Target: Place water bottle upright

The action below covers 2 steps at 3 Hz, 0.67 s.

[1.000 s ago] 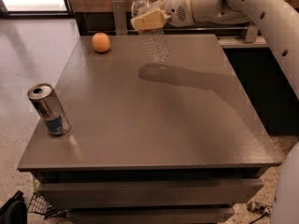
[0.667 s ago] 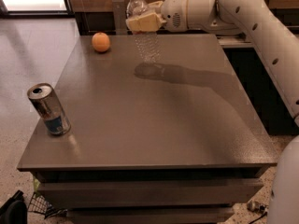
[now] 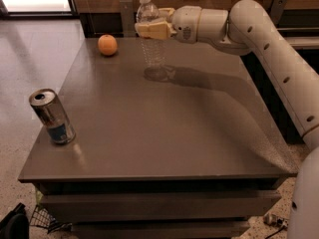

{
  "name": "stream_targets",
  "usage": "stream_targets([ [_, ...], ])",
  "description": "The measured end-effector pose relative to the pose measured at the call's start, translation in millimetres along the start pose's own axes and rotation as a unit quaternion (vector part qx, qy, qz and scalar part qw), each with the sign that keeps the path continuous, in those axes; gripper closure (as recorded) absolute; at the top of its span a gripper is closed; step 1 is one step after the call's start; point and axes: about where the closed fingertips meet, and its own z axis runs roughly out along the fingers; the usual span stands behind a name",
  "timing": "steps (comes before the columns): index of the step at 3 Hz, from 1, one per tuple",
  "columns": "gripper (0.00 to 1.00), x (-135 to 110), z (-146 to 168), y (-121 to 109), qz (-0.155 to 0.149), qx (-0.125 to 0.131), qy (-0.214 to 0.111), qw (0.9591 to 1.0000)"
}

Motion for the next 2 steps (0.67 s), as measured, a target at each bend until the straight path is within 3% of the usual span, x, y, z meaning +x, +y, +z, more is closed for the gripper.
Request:
stream_targets([
  [2, 1.0, 19, -7, 4, 0.006, 0.039, -0.017, 0.9991],
])
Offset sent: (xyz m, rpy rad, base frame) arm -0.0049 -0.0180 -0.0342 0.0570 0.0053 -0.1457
